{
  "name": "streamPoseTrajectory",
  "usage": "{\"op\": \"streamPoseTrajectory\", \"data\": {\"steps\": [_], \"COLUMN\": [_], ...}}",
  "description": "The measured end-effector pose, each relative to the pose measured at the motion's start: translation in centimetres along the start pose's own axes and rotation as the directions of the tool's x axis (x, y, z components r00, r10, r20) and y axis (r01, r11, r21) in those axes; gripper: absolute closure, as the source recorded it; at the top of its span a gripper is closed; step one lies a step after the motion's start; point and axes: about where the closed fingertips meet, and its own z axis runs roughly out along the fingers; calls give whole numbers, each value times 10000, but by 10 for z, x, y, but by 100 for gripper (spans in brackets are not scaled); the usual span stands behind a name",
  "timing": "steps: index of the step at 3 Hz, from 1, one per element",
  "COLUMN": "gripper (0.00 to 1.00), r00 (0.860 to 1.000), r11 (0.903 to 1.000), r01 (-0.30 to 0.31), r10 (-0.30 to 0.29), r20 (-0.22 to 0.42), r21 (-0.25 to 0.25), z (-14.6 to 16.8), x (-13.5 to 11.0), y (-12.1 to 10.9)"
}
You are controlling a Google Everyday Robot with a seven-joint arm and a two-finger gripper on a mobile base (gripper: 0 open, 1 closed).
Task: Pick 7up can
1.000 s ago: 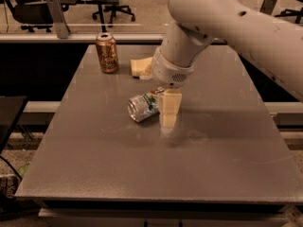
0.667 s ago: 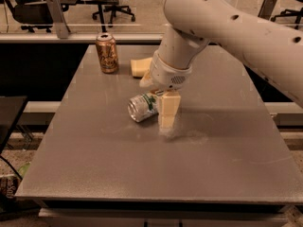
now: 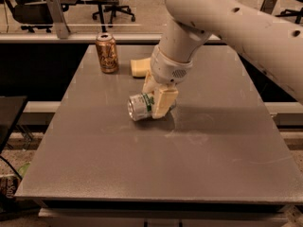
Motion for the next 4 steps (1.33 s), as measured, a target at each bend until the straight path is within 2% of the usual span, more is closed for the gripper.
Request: {"op": "streamPoseTrajectory", "data": {"steps": [1, 2, 3, 4], "gripper": [93, 100, 100, 100], "r00": [9978, 9927, 9786, 9779], "r11": [9999, 9996, 9937, 9926], "r01": [87, 266, 1020, 977], "r10": [-82, -268, -1087, -1092], "r20": [661, 1175, 1749, 1783], "r21": [-63, 34, 467, 720], "z": [-33, -60, -109, -108], "x": [-10, -21, -52, -54], "y": [1, 0, -3, -10]}}
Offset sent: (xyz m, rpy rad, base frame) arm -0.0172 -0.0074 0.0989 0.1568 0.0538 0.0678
